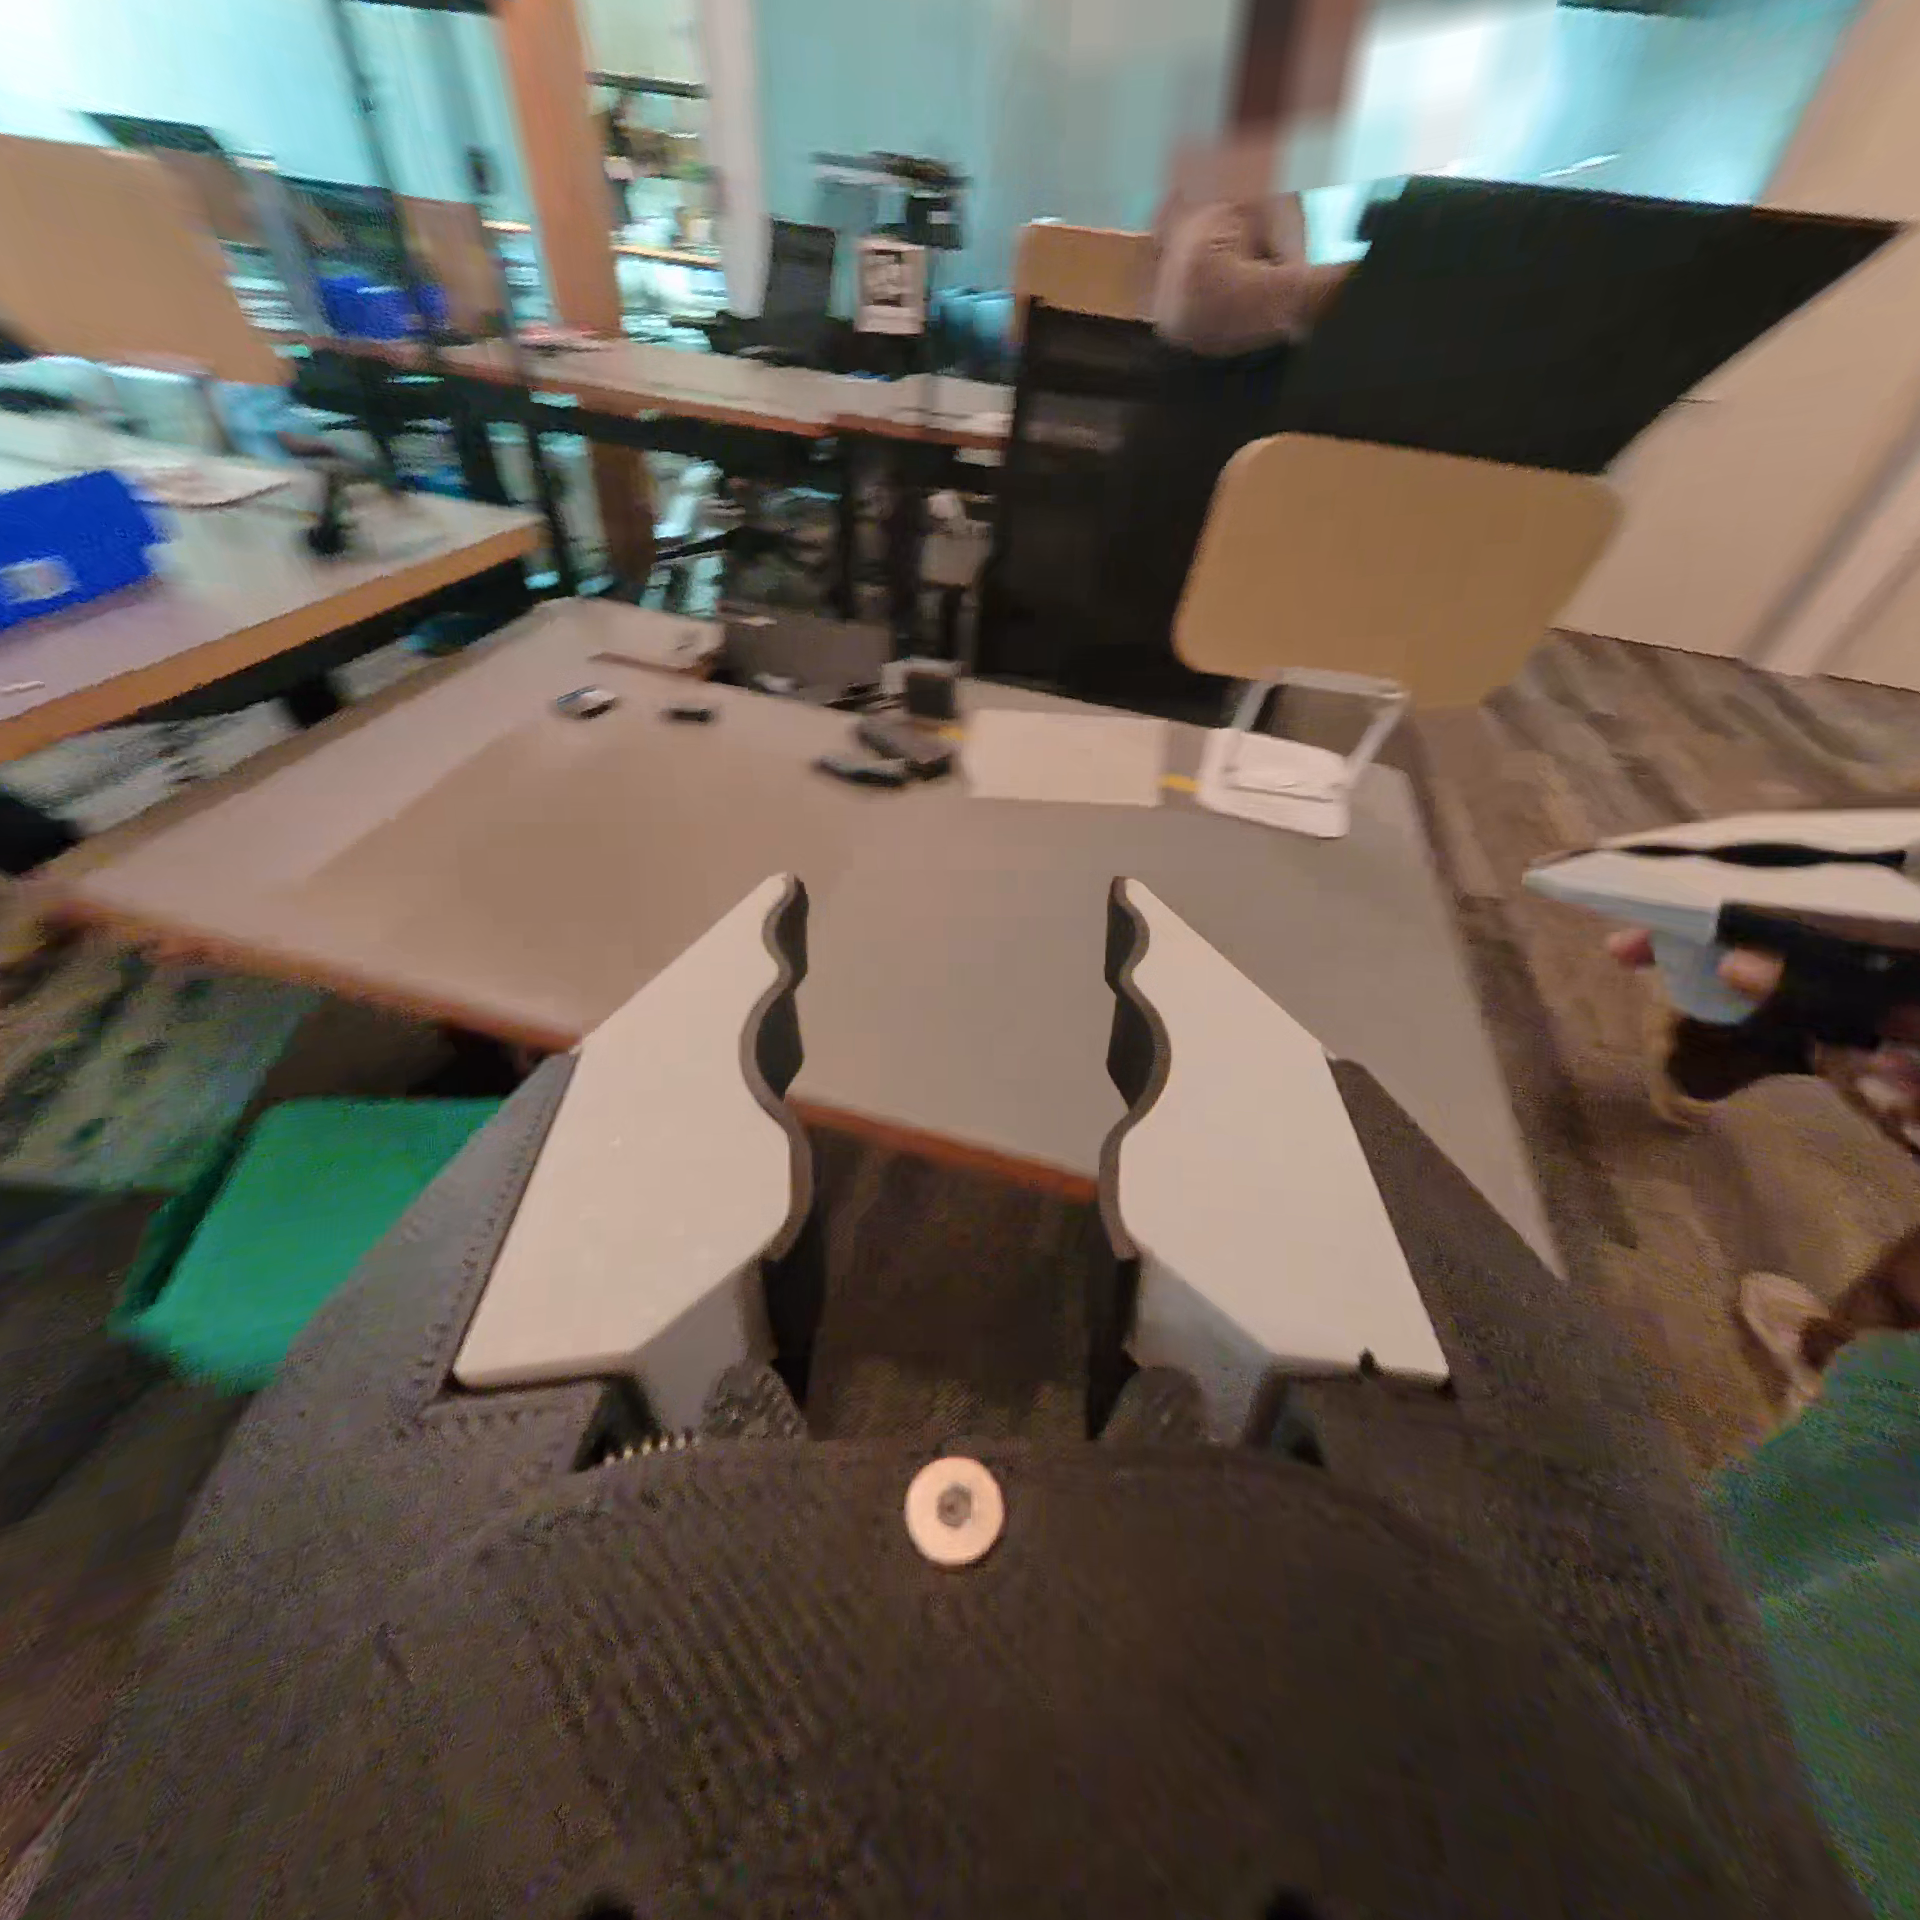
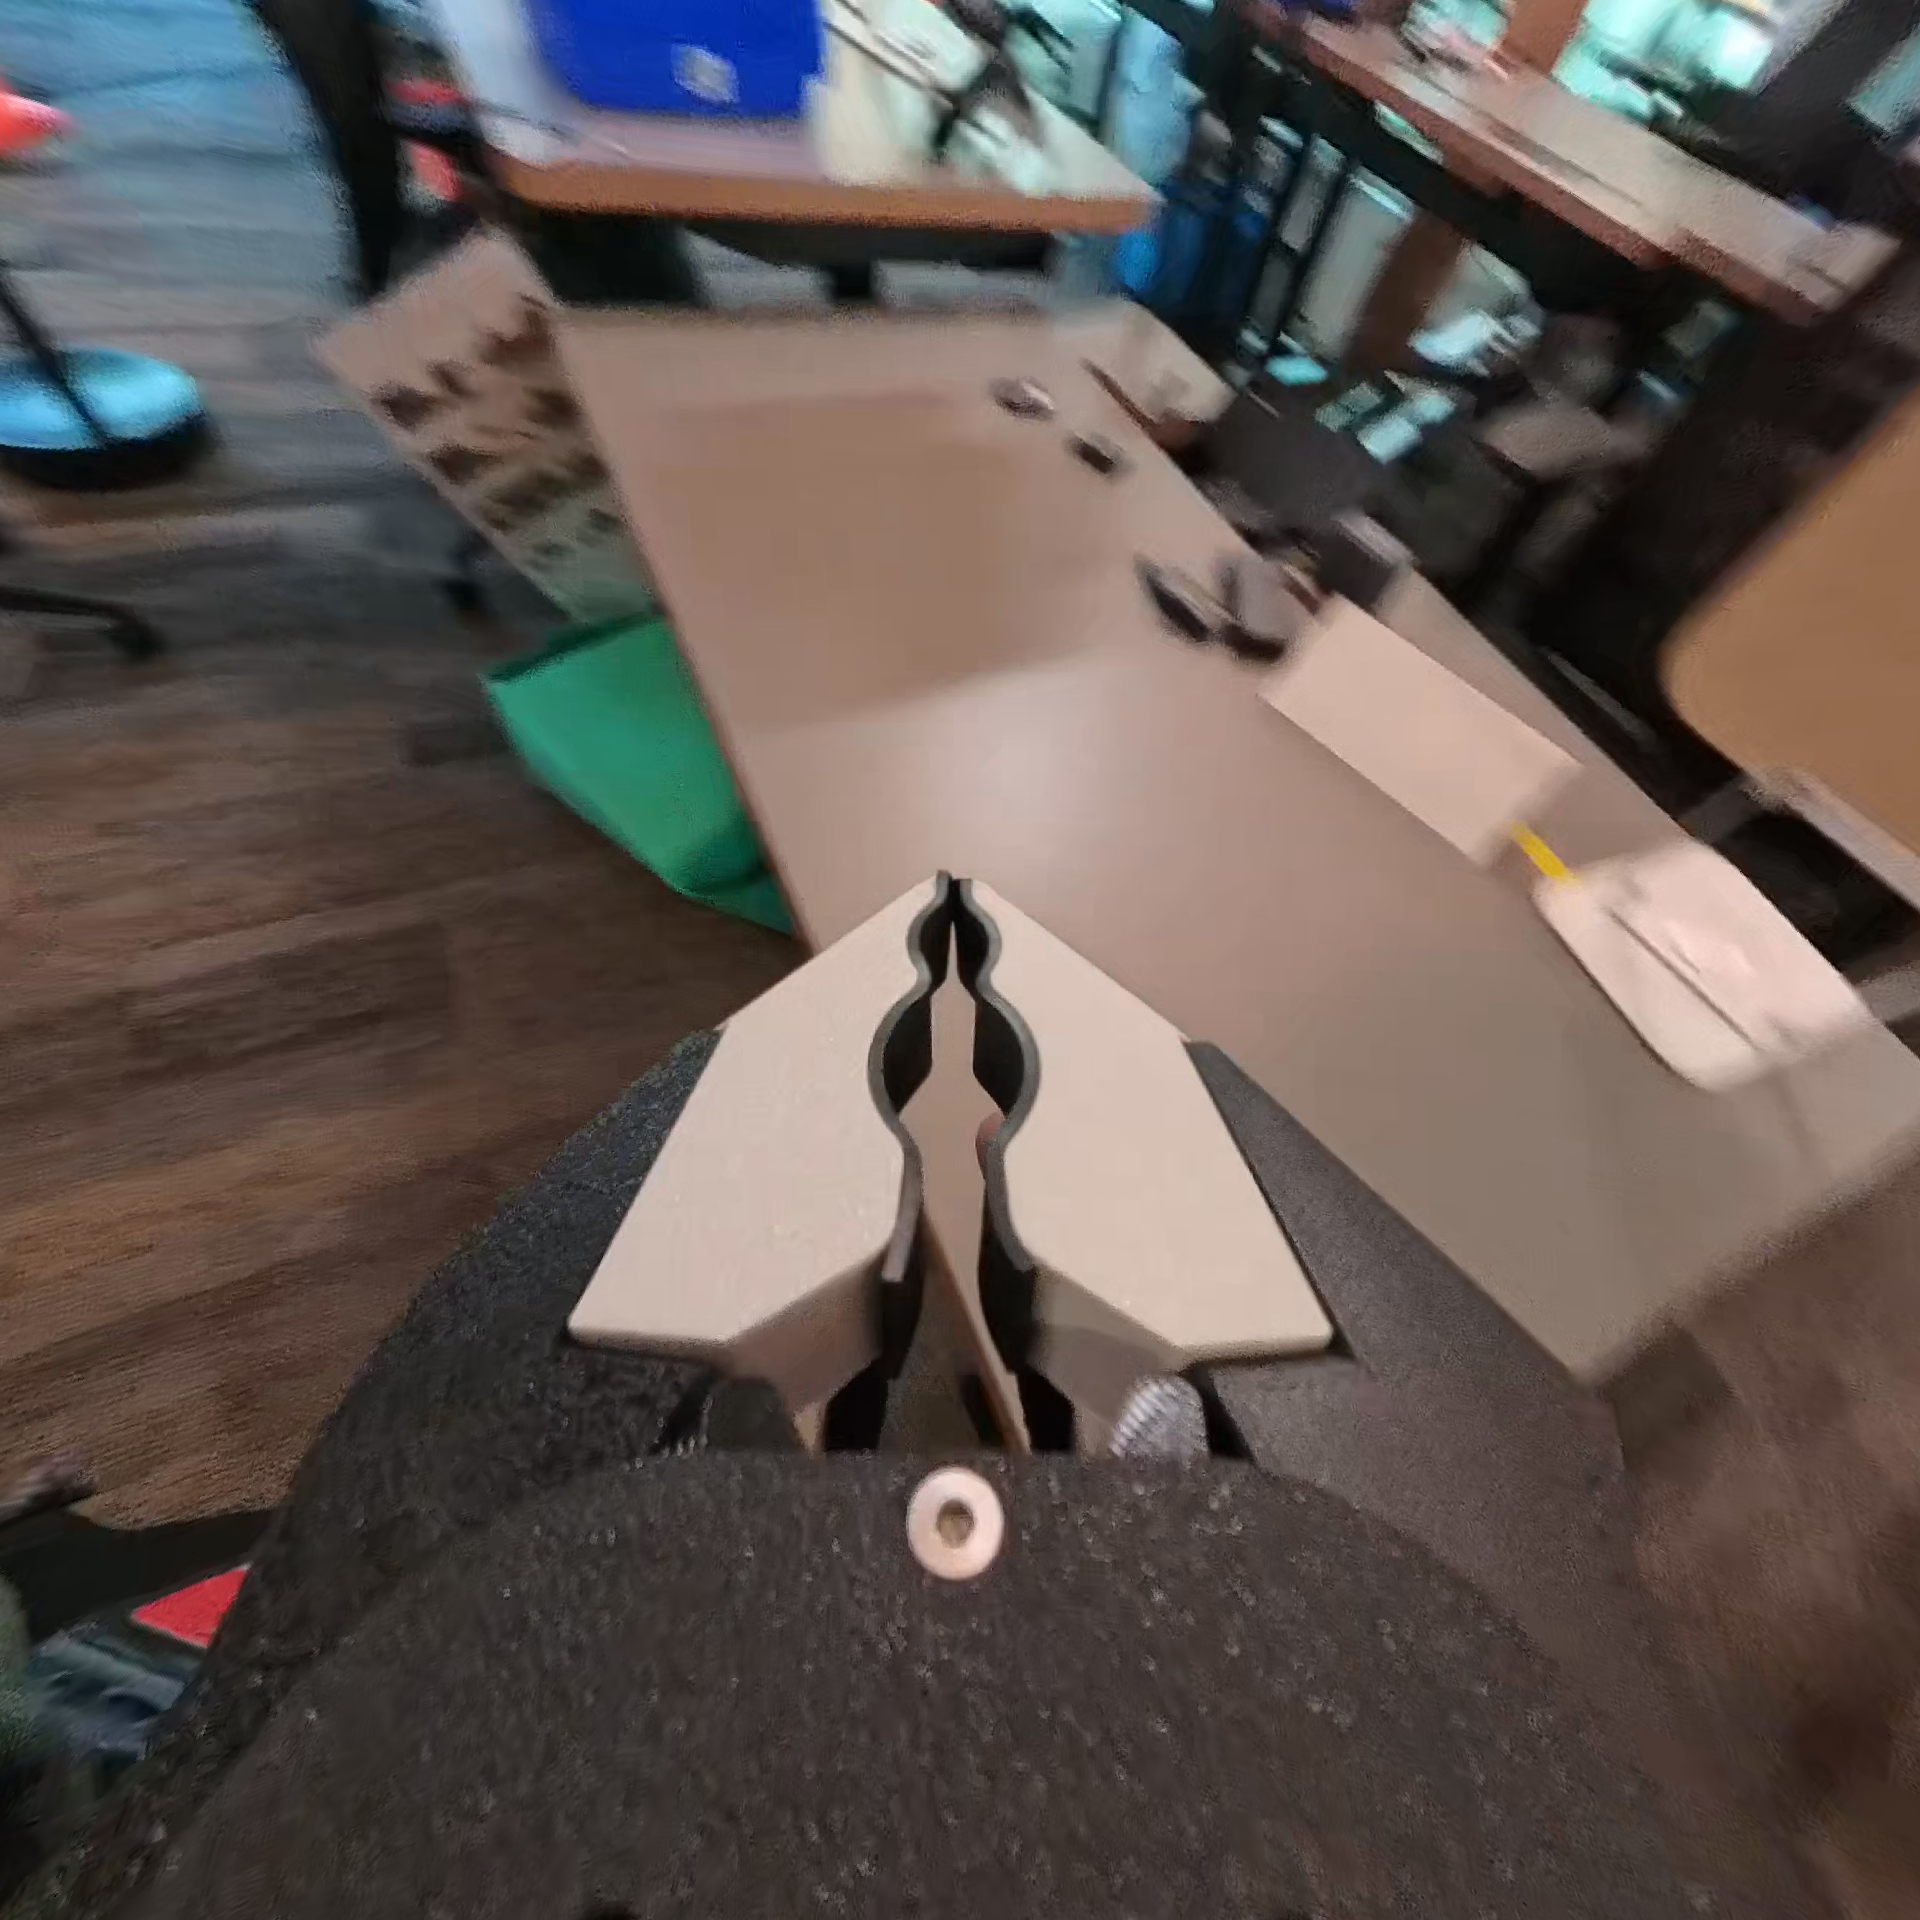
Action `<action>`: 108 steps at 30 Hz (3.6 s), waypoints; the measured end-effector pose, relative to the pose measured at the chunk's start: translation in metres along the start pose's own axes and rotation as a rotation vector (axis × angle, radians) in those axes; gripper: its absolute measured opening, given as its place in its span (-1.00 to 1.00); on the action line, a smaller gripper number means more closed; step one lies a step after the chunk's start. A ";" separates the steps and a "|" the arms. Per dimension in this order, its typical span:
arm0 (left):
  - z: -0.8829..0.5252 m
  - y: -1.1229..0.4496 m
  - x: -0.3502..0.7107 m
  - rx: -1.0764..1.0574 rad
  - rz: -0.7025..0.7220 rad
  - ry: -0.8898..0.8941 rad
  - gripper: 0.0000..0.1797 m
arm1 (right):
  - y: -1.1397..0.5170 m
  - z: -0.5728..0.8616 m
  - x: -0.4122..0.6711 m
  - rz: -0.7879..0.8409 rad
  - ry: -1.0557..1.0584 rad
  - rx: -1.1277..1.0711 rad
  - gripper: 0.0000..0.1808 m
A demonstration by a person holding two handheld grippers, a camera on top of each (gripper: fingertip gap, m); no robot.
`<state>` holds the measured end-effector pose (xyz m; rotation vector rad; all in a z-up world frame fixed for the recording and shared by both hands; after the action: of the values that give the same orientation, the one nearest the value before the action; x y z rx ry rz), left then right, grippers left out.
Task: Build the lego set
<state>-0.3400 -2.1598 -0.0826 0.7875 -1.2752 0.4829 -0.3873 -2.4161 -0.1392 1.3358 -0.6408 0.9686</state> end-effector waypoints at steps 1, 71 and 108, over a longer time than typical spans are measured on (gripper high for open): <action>-0.027 0.028 -0.007 0.062 -0.007 0.005 -0.37 | -0.011 -0.032 0.019 0.029 0.026 0.063 -1.00; -1.444 0.114 0.268 1.114 0.354 0.170 -0.50 | -1.032 -1.050 0.916 0.273 0.477 1.267 -0.80; -2.051 -0.102 0.295 1.468 0.246 0.267 -0.47 | -1.493 -1.399 1.239 0.189 0.747 1.773 -0.82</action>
<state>1.1512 -0.7188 -0.0102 1.6730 -0.5949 1.7373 1.3063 -0.7292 -0.0617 2.0846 1.0053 2.2004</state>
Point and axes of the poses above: each gripper's, where its closed fingertips meet, y back along the fingers, x out of its top, z = x × y across the jaws, the point moved 2 cm from there along y, back along the fingers, and after that the axes turned 5 degrees about -z, right-handed, at the moved point
